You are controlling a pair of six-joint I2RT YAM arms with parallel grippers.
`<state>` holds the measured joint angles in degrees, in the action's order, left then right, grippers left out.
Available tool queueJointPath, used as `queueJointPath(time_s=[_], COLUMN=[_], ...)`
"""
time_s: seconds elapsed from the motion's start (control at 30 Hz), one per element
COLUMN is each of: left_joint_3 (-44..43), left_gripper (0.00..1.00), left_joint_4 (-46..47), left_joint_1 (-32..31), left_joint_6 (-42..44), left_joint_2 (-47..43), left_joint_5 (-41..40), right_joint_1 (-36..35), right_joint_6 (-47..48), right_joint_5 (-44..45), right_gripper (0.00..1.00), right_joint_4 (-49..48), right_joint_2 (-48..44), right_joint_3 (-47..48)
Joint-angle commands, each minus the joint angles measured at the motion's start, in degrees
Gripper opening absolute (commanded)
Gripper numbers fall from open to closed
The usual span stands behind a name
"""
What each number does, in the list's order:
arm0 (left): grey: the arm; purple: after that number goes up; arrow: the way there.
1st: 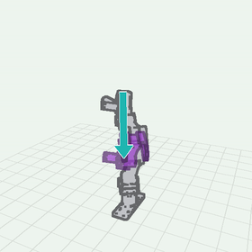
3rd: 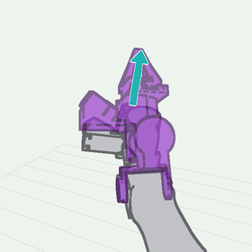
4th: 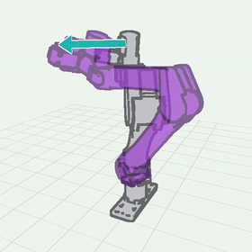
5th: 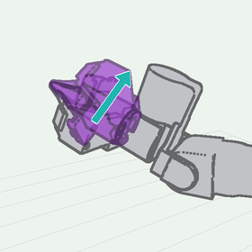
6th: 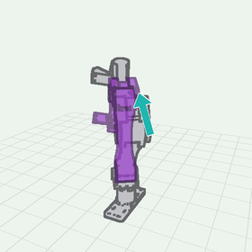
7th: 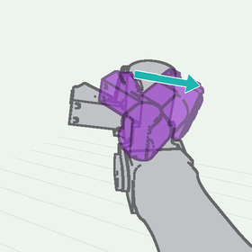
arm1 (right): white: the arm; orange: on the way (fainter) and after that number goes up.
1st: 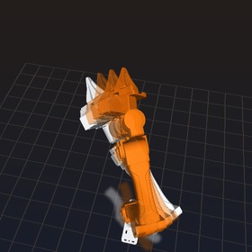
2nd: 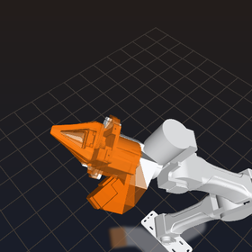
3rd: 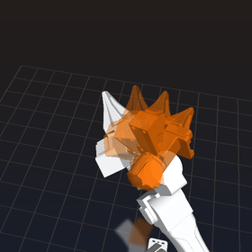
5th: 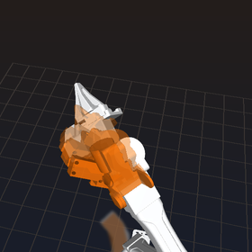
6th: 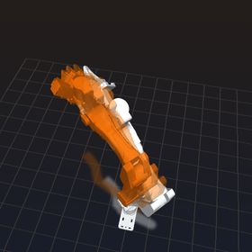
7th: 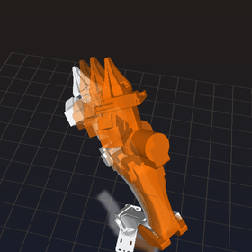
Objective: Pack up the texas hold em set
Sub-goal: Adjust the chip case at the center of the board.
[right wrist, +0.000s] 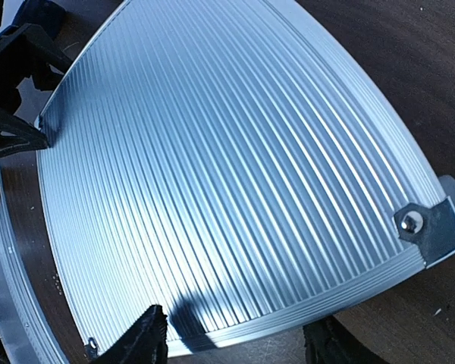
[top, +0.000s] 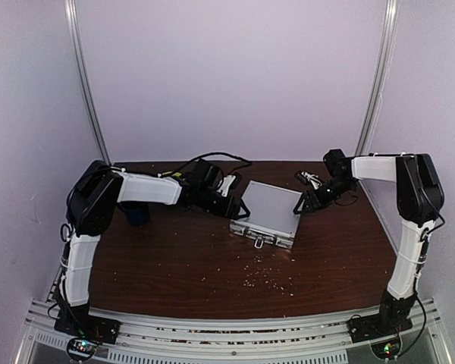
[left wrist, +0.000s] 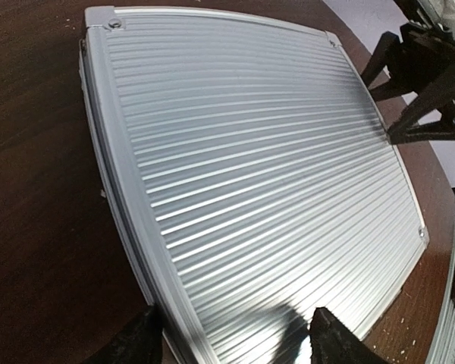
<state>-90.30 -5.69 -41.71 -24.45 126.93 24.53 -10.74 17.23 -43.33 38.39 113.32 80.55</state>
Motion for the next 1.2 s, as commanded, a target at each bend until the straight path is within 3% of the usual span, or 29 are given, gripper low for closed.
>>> queueJointPath(time_s=[0.0,0.43,0.63,0.77,0.87,1.0,1.17], left_joint_3=[4.63,16.23,22.75,25.15,23.89,19.14,11.51], left_gripper=[0.66,0.63,0.64,0.65,0.65,0.66,0.64], left_joint_4=[1.62,1.71,-4.10,-12.70,-17.97,-18.98,-14.29], left_joint_1=[-4.75,-13.27,-14.96,-15.15,-15.15,-14.44,-10.89], left_joint_6=[1.24,0.19,0.62,3.66,6.90,9.43,8.99], left_joint_2=[-3.83,-11.08,-16.98,-22.06,-26.07,-28.93,-23.59], left_joint_5=[2.89,-1.42,-2.88,-3.92,-5.04,-7.19,-6.36], right_joint_1=[-2.88,-11.80,-16.15,-15.58,-12.39,-8.07,-6.09], right_joint_6=[3.49,10.57,11.93,9.98,6.91,4.46,4.62], right_joint_5=[-1.89,-2.35,-2.67,-2.47,-3.05,-3.37,1.03], right_gripper=[0.62,0.61,0.61,0.61,0.63,0.65,0.67], right_joint_4=[0.54,10.34,13.95,14.78,11.68,5.45,-1.41], right_joint_2=[5.34,19.52,25.00,25.43,20.10,8.61,-6.38], right_joint_3=[6.24,24.10,33.94,39.64,37.26,26.17,7.65])
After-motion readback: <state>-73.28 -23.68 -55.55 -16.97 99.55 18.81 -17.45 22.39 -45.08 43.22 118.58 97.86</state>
